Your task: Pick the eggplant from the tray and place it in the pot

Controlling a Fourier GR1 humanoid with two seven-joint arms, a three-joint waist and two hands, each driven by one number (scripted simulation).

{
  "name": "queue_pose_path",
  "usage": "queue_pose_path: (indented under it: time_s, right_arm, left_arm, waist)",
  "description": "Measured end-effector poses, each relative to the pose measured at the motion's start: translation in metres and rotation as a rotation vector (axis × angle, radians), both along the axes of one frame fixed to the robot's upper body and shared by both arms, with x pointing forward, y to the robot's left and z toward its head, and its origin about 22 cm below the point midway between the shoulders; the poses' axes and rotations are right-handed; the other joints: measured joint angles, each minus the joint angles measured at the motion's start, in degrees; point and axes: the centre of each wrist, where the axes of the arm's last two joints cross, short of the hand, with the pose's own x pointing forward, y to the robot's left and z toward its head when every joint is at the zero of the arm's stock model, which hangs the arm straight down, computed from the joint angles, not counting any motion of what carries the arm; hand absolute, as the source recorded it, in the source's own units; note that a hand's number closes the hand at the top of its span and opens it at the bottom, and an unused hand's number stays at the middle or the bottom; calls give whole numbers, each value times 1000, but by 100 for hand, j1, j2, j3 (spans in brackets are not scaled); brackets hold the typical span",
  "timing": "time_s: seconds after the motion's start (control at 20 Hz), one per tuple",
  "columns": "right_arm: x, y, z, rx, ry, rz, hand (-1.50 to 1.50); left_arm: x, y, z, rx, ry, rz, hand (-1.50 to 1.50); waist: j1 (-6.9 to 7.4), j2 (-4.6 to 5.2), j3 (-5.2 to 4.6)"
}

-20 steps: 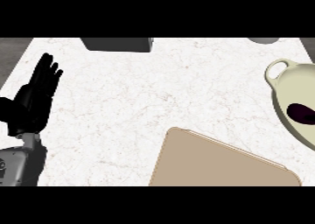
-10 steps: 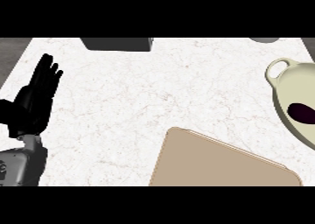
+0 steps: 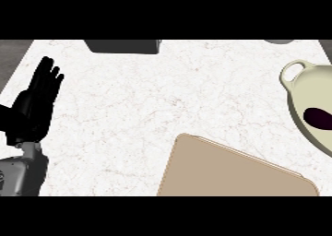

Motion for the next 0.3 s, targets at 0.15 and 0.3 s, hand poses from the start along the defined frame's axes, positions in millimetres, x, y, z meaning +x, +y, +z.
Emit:
queue_pose_path:
  time_s: [0.15,0.3]
  right_arm:
    - [-5,-3,1,-7,3,-6,-150]
    - [-7,-6,5,-15,9,-5,-150]
  left_arm:
    - [-1,0,1,-2,-1,-3,0]
    - [0,0,0,0,-2,-3,0]
  waist:
    - [1,-3,8]
    - [7,5,11]
